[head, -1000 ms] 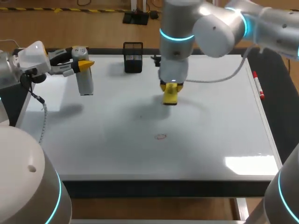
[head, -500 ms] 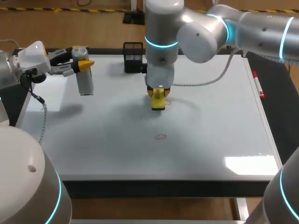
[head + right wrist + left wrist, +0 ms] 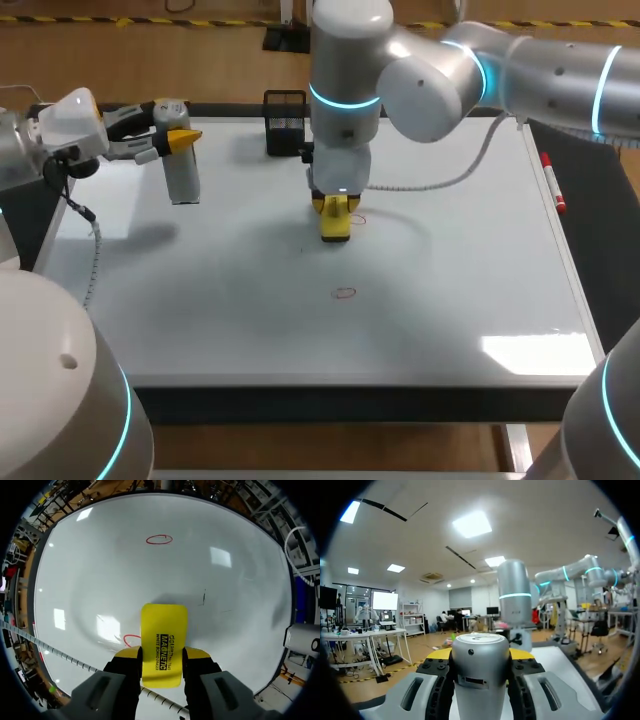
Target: Pick up the inspection probe, press it on each red-marked spot on the whiteboard one by one, put down the probe, pick up the eraser, and wipe off all the red marks.
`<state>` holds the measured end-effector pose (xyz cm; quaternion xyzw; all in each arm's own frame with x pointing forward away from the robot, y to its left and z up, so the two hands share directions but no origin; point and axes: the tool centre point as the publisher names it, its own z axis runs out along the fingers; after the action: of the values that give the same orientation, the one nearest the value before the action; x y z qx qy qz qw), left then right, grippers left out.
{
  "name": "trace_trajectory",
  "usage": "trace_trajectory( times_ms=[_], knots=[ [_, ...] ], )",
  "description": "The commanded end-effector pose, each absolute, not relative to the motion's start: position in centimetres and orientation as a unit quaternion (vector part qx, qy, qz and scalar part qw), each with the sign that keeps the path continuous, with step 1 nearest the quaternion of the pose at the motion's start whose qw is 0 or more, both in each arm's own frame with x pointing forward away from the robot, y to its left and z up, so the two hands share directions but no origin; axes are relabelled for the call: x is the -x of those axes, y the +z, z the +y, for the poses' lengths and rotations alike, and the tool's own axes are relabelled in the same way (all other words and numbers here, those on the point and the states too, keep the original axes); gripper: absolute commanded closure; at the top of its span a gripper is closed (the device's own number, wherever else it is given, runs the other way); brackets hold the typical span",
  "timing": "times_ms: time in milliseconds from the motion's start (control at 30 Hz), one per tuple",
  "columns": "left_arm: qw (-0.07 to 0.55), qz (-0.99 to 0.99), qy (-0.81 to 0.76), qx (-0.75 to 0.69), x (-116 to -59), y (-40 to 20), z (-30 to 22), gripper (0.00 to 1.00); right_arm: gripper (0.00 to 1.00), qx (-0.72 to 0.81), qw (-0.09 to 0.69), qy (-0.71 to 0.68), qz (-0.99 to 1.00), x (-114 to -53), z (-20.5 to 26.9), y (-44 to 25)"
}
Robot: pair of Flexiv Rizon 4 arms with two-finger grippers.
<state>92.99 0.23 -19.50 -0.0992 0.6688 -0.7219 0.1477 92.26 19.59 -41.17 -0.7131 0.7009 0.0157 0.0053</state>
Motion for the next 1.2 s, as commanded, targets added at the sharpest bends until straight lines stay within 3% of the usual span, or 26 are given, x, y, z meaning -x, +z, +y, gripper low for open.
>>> trace_trajectory(
  times_ms=[33, 1200],
  knots=[
    [0.148, 0.669, -0.721, 0.1, -92.9, -19.4, 0.3, 1.0, 1.0, 0.713, 0.002, 0.018, 0.701, -92.6, 19.5, -41.5],
    [0.148, 0.669, -0.721, 0.1, -92.9, -19.4, 0.3, 1.0, 1.0, 0.672, -0.023, -0.01, 0.74, -92.3, 11.2, -41.9]
  ],
)
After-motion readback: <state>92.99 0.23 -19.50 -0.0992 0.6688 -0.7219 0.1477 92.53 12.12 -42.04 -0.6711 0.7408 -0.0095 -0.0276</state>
